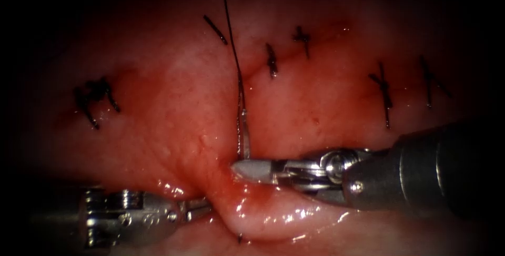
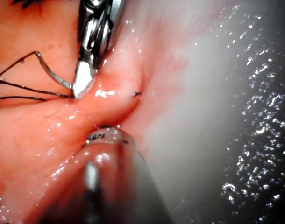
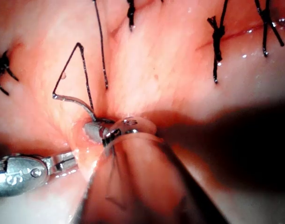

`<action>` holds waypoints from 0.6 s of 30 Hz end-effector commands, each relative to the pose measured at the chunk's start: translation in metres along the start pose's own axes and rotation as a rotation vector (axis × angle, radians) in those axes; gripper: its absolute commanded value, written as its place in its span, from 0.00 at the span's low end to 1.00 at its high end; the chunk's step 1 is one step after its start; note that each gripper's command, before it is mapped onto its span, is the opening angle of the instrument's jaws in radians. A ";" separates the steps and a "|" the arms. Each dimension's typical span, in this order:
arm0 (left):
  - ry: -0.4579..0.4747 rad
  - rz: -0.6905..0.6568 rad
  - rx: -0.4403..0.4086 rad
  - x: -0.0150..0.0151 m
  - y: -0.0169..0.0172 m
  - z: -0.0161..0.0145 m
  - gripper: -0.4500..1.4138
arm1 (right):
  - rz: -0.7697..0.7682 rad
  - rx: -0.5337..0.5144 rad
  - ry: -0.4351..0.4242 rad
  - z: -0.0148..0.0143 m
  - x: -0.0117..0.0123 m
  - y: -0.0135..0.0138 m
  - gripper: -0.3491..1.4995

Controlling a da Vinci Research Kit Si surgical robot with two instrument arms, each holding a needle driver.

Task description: Wound Closure

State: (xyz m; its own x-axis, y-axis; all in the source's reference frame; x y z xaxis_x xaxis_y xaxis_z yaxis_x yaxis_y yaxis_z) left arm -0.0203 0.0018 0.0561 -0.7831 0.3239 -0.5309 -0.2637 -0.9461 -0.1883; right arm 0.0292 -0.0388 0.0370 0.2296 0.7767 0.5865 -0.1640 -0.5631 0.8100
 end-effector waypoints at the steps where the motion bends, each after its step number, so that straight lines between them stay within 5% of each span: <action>1: 0.000 -0.001 -0.004 -0.0001 0.0010 0.0007 0.18 | 0.005 0.003 0.022 0.0005 -0.0001 0.0006 0.00; 7: 0.000 -0.002 -0.003 0.0000 0.0010 0.0007 0.18 | -0.033 0.059 0.082 -0.0009 0.0029 -0.0010 0.00; 13: 0.000 -0.002 -0.004 0.0000 0.0010 0.0006 0.18 | -0.276 0.025 0.205 -0.0024 0.0069 -0.0008 0.00; 14: -0.001 -0.002 -0.005 0.0000 0.0010 0.0006 0.18 | -0.310 0.017 0.220 -0.0026 0.0075 -0.0006 0.10; 16: -0.001 -0.003 -0.005 0.0001 0.0010 0.0005 0.18 | -0.393 0.011 0.265 -0.0031 0.0097 0.0000 0.55; 18: -0.001 -0.003 -0.005 0.0001 0.0010 0.0005 0.18 | -0.442 0.006 0.288 -0.0033 0.0110 0.0001 0.75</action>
State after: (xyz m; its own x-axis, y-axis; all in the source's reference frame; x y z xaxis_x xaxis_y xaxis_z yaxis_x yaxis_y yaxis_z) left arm -0.0204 0.0018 0.0559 -0.7828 0.3271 -0.5293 -0.2660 -0.9449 -0.1906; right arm 0.0281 -0.0287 0.0429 0.0072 0.9881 0.1536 -0.0974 -0.1522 0.9835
